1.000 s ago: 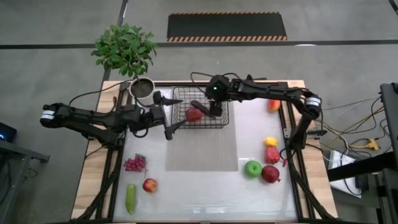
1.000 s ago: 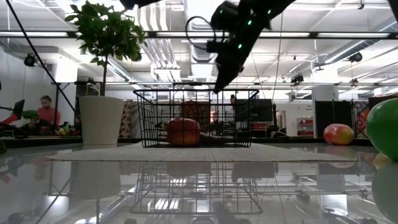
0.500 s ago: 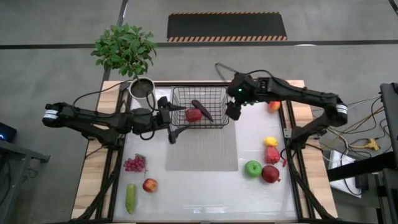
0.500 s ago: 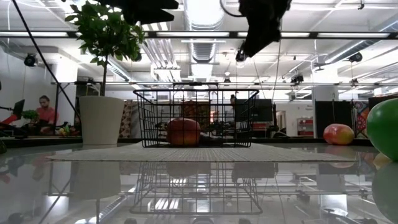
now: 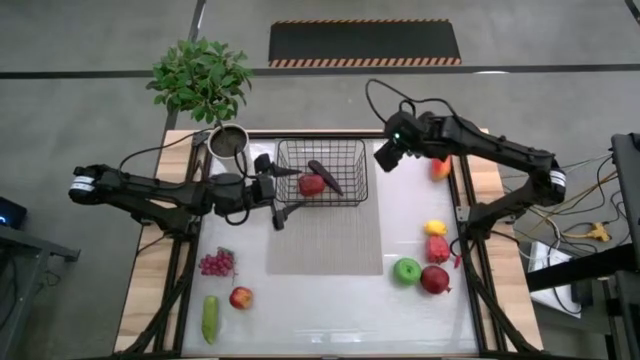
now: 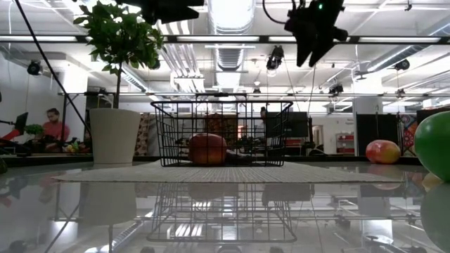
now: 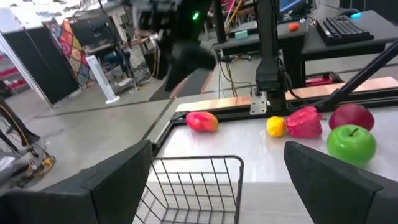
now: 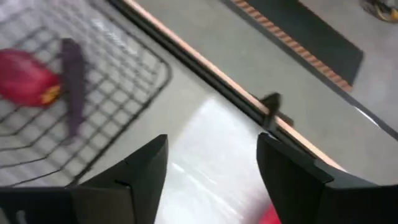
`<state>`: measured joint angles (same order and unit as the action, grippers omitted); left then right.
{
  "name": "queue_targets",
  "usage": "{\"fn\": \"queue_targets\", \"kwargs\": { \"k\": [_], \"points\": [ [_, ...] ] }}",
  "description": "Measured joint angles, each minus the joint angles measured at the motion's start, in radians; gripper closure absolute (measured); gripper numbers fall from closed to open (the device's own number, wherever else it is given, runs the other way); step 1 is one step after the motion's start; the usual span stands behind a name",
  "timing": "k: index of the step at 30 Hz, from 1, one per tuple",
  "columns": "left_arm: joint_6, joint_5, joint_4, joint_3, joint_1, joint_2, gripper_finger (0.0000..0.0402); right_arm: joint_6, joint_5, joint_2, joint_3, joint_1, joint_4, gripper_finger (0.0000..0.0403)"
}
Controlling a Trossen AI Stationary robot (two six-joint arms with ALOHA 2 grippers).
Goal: Build produce basket
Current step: Put the mango into the wire basket
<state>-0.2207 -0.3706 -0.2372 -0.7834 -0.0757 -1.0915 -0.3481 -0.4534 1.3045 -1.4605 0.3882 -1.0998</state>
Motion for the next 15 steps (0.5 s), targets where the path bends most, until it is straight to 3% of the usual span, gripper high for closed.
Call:
{"fn": "queue_targets", "kwargs": {
  "k": [8, 15],
  "points": [
    [-0.083, 0.000, -0.114, 0.000, 0.000, 0.001, 0.0054, -0.002, 0.008, 0.091, 0.001, 0.208, 0.004, 0.0089],
    [-0.175, -0.003, -0.162, 0.000, 0.000, 0.002, 0.0054, -0.117, 0.064, 0.196, 0.008, 0.389, -0.147, 0.0068]
  ]
}}
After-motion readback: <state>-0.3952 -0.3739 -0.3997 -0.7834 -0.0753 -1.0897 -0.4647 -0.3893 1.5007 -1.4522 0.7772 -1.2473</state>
